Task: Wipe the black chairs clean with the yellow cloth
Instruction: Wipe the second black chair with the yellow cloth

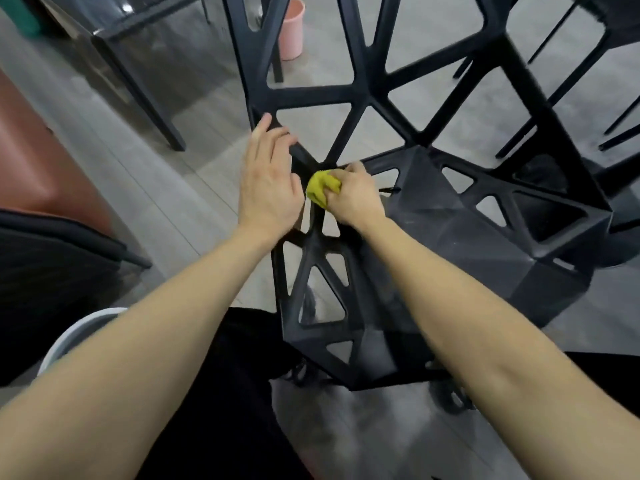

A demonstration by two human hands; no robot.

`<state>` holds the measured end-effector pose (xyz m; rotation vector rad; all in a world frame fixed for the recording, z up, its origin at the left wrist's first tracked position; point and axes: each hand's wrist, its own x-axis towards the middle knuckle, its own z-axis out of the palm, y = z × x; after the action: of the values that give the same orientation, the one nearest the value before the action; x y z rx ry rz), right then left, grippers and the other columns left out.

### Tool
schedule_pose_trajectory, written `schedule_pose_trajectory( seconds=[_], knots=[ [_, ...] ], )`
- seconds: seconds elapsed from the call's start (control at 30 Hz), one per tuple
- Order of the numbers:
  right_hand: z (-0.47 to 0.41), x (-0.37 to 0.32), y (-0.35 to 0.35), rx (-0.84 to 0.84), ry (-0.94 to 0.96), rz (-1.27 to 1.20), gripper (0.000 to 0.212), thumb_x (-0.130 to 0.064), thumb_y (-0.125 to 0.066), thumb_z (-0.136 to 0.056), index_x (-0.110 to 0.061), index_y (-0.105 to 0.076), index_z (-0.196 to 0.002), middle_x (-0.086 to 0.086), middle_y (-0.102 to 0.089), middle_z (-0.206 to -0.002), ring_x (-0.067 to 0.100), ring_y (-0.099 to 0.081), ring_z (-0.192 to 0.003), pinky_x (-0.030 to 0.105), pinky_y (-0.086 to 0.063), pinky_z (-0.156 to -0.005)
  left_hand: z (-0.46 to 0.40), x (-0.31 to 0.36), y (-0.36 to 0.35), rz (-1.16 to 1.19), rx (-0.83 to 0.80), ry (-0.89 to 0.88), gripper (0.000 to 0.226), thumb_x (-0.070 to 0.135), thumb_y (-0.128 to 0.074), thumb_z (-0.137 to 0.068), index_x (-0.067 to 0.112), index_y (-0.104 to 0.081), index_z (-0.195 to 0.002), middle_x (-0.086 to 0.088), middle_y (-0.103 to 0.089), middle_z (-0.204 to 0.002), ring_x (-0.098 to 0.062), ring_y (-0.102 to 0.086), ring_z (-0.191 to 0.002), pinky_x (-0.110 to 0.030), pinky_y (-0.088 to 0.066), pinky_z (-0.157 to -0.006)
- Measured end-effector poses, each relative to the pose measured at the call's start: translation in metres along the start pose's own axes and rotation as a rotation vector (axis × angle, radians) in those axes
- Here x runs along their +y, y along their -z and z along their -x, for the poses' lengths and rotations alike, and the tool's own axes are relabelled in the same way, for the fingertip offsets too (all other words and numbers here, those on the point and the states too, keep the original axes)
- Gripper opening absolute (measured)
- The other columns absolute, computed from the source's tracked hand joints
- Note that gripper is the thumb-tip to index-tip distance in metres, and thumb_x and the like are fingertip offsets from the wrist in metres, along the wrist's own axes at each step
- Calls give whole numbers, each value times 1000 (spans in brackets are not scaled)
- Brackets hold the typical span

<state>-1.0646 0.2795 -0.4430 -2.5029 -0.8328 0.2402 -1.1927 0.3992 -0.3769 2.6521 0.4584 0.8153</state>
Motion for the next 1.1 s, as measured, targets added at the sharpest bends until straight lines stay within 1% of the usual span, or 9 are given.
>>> schedule_pose_trajectory(
  seconds=[0.1,0.23,0.37,0.43,0.6,0.77,0.83,0.97,1.1],
  knots=[
    [64,-16,16,-76,63,-41,38,-54,-55,-90,-30,-75,-111,3,-52,-106,29,-62,-93,38,-53,-90,-20,-8,-7,-7,-14,-16,54,-3,-42,-84,0,-61,-135,-15,-58,-147,-34,-33,-159,-38,-24,-133],
    [97,-9,32,-183,162,-24,30,-41,-64,-99,-26,-76,-122,7,-56,-111,30,-64,-99,41,-53,-92,-22,-9,-8,37,-17,-21,53,0,-39,-87,0,-59,-136,-16,-54,-153,-34,-29,-161,-43,-25,-133],
    [35,-17,20,-1,22,-2,38,-47,-62,-96,-27,-74,-126,8,-53,-115,36,-64,-104,41,-54,-91,1,4,-1,120,-36,110,65,3,-44,-96,2,-35,-160,-19,-15,-176,-33,-9,-167,-47,-16,-136],
    [56,-21,14,-32,21,-26,44,-56,-57,-93,-26,-76,-118,6,-53,-111,33,-64,-97,41,-55,-89,26,10,0,264,-39,256,72,10,-44,-100,1,-20,-168,-18,-8,-178,-29,-8,-167,-36,-8,-137],
    [123,-7,30,-167,150,-99,33,-37,-72,-95,-27,-76,-126,0,-54,-114,26,-64,-99,35,-52,-93,40,10,-1,506,-55,448,69,30,-35,-111,11,-12,-173,-4,-15,-180,-1,-12,-160,-7,-5,-124],
    [66,-24,11,-16,14,-77,26,-37,-62,-99,-21,-77,-115,6,-49,-108,37,-64,-91,46,-56,-88,36,3,-7,590,-25,500,62,49,-27,-109,42,-19,-170,12,-36,-173,-26,-44,-154,-50,-33,-128],
    [105,-25,11,-41,65,-93,26,-38,-66,-97,-21,-77,-114,5,-48,-107,36,-64,-86,44,-56,-86,36,-1,-10,676,20,526,55,48,-30,-109,51,-28,-165,22,-38,-169,-22,-45,-153,-56,-37,-125],
    [106,-24,17,-65,54,-131,29,-38,-68,-97,-26,-76,-122,5,-52,-110,34,-64,-90,43,-55,-88,35,-1,-9,781,69,573,50,42,-30,-112,56,-39,-159,29,-41,-166,-9,-40,-155,-57,-35,-128],
    [77,-38,4,83,-102,-201,31,-38,-61,-102,-22,-73,-126,5,-51,-111,33,-63,-91,43,-55,-88,36,3,-7,795,109,602,53,26,-29,-115,32,-40,-166,20,-41,-169,4,-33,-156,-32,-22,-134]
  ],
)
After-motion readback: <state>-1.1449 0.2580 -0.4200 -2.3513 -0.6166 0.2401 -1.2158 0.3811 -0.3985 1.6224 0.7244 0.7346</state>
